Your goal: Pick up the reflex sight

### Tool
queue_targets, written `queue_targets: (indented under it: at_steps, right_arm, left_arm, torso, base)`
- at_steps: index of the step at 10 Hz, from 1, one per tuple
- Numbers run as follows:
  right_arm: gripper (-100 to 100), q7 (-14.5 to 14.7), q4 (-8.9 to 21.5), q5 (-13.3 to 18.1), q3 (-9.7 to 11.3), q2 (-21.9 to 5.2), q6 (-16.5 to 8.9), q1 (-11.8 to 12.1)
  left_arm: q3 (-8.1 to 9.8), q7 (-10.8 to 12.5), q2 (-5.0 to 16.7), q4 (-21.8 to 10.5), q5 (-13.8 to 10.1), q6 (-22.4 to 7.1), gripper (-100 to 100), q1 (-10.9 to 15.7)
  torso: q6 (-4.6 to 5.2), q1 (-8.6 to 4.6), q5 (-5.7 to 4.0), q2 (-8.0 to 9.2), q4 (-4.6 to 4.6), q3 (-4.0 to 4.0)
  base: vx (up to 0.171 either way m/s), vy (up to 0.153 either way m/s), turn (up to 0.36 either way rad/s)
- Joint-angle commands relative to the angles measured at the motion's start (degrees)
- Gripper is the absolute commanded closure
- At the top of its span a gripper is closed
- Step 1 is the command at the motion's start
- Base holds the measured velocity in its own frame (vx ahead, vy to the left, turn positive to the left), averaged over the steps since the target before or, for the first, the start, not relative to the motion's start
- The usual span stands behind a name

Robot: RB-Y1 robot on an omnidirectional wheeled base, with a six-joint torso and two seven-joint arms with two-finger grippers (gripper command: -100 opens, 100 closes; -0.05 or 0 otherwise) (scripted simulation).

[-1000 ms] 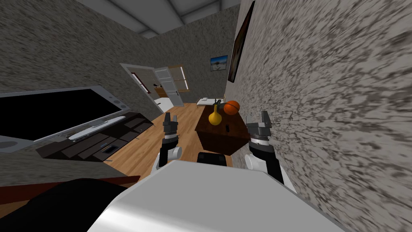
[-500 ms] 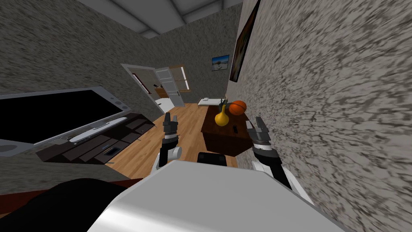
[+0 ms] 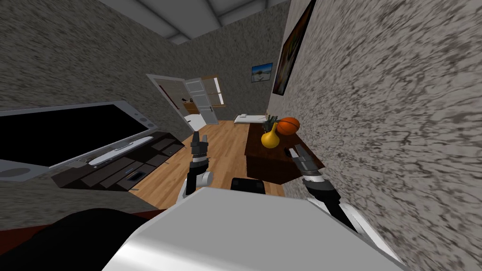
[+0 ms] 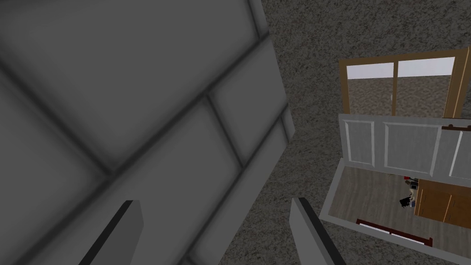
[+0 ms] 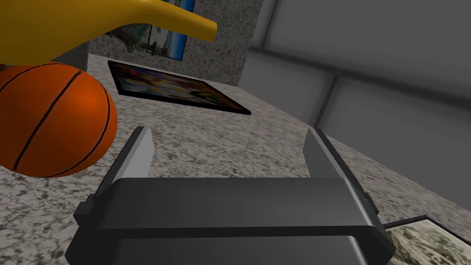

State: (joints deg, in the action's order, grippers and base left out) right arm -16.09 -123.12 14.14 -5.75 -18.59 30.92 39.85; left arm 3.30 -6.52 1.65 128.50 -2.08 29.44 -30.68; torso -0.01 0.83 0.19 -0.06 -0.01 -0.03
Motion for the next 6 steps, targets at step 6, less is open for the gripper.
queue_targets:
  at_steps: [6]
  right_arm:
    - [-100, -6.4, 9.1, 9.0, -4.8, -9.7, 4.0, 5.9]
  left_arm:
    - [0.01, 0.0, 0.0, 0.0, 0.0, 0.0, 0, 0.0]
  torso:
    - [0.01, -0.23, -0.02, -0.06, -0.01, -0.03]
  base:
    - [0.032, 0.186, 0.04]
